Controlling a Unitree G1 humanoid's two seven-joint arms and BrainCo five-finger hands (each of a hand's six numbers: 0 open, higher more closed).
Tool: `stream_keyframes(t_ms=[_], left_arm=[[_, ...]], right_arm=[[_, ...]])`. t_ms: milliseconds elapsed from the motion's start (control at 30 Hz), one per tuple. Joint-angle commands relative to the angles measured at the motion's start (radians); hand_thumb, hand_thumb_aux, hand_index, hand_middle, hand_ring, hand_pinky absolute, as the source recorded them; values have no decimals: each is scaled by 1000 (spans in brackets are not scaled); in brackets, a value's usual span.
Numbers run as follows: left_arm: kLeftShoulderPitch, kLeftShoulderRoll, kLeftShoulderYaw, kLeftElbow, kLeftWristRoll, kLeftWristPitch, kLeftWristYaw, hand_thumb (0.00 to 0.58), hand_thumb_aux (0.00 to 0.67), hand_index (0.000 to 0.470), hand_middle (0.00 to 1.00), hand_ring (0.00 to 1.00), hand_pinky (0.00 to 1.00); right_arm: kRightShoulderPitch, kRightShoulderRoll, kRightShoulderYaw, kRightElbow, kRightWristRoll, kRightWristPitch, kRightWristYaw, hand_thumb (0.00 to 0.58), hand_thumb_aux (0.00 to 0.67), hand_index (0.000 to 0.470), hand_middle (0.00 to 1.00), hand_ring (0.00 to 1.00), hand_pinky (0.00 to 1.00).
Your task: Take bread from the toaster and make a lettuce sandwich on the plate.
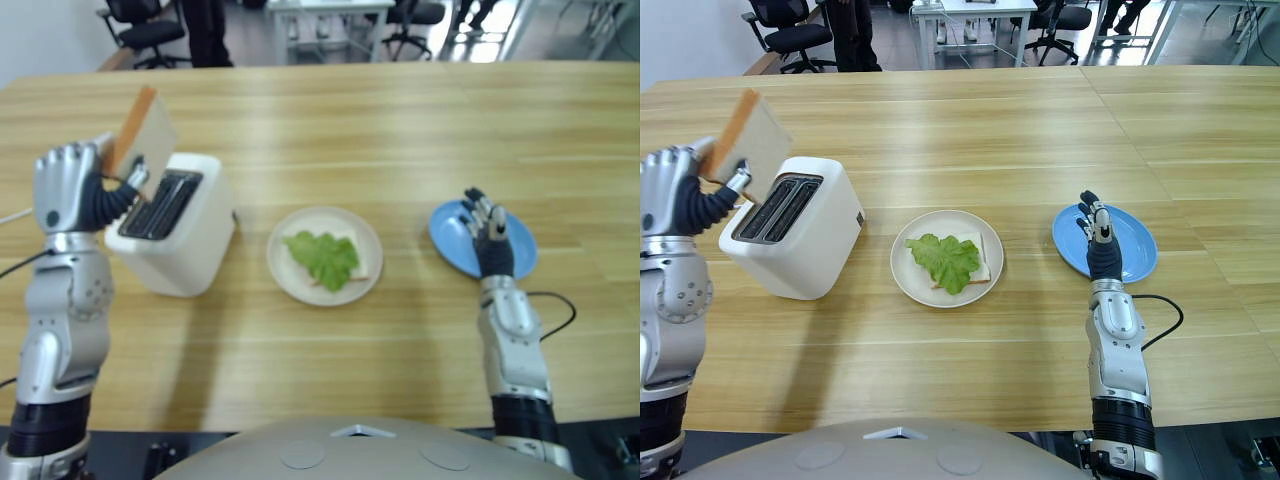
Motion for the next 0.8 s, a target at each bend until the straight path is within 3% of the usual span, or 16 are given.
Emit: stream_keyframes(t_ms=[33, 300, 600, 800], left_arm=[[-34, -20, 29, -69, -23, -50, 27, 580, 670, 460, 1000, 1000, 1000], [-147, -180, -171, -16, -278, -84, -126, 580, 670, 460, 1000, 1000, 1000], [-155, -468, -372, 309, -625, 52, -345, 580, 670, 460, 1000, 1000, 1000], [-168, -491, -446, 508, -670, 65, -435, 580, 670, 460, 1000, 1000, 1000]], right_arm=[[8, 7, 1, 15, -2, -5, -5, 0, 0, 0, 0, 0, 0], [6, 13, -1, 16, 2, -4, -8, 0, 0, 0, 0, 0, 0], [0, 17, -2, 24, 5, -5, -13, 0, 0, 0, 0, 0, 0], [-3, 18, 0, 33, 2, -8, -17, 0, 0, 0, 0, 0, 0]])
